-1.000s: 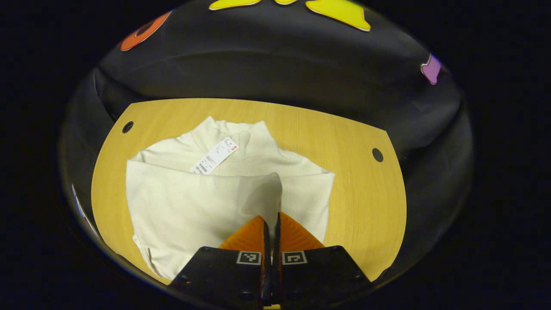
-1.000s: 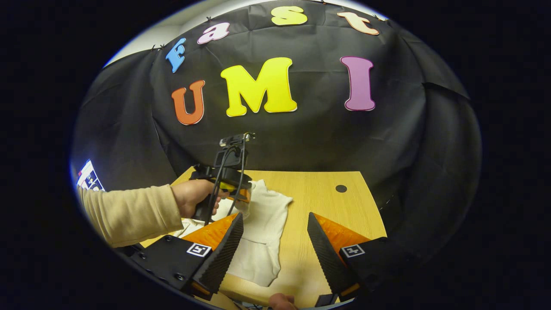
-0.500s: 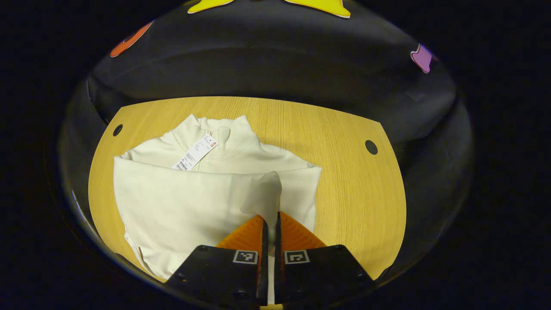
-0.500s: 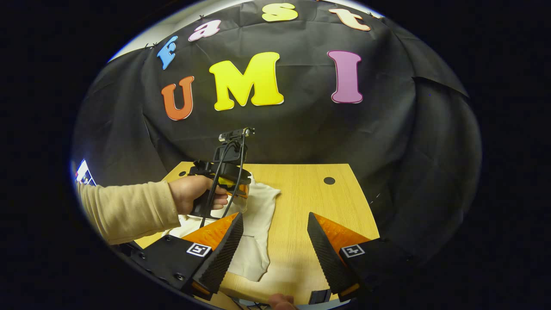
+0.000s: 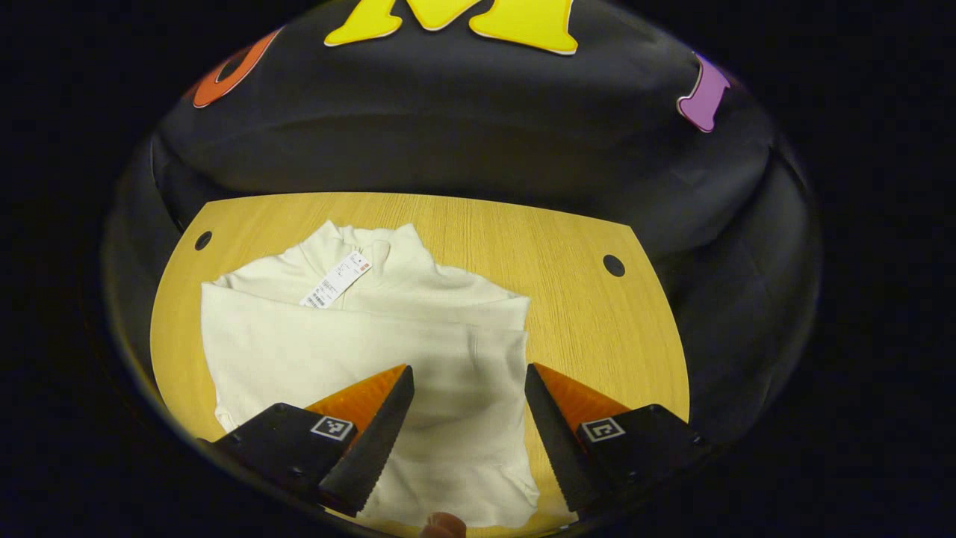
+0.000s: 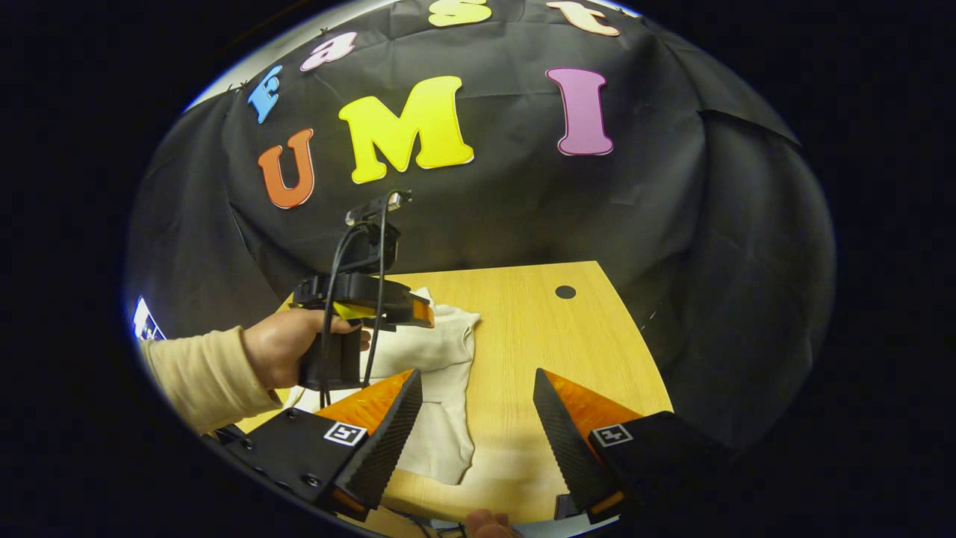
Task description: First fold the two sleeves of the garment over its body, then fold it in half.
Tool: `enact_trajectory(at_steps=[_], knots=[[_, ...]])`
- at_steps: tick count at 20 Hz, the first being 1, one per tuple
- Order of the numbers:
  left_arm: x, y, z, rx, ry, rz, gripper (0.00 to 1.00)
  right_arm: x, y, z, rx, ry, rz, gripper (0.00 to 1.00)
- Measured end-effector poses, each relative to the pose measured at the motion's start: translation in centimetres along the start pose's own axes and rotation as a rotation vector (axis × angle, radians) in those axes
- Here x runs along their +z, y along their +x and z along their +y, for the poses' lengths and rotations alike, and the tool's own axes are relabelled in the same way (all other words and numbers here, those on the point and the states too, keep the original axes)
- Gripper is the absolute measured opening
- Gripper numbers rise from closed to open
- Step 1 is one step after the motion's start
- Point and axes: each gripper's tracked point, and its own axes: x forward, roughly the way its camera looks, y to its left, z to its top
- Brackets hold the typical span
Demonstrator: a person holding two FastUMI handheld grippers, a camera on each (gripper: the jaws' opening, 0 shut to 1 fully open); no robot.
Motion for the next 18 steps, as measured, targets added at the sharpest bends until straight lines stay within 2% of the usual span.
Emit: enact_trajectory(at_steps=[1,2,3,4,5,11,14,18], knots=[[0.5,-1.5,-0.2,-0.002,0.003,-0.043,1.0,-0.4,0.2,0.3,0.0,-0.004,0.006,0.93],[0.8,-3.0,-0.1,0.002,0.012,-0.083,0.95,-0.9,0.6,0.6,-0.004,-0.007,0.016,0.94],[0.7,-4.4,1.3,0.012,0.02,-0.123,0.95,-1.4,0.9,0.9,-0.009,-0.009,0.026,0.93],[0.3,-5.2,3.0,0.023,0.025,-0.157,1.0,-2.1,1.1,1.1,-0.012,-0.008,0.039,0.94],[0.0,-6.7,3.8,0.025,0.026,-0.191,0.95,-2.7,1.4,1.5,-0.012,-0.006,0.049,0.94],[-4.2,-12.2,13.1,0.124,0.023,-0.312,0.95,-6.5,4.1,3.8,-0.023,-0.002,0.117,0.94],[-8.2,-13.4,18.3,0.189,-0.013,-0.256,0.95,-9.8,5.8,4.9,-0.03,-0.016,0.191,0.94],[-15.0,-13.7,24.3,0.257,-0.114,-0.096,0.95,-14.7,8.0,5.4,-0.052,-0.02,0.326,0.94]])
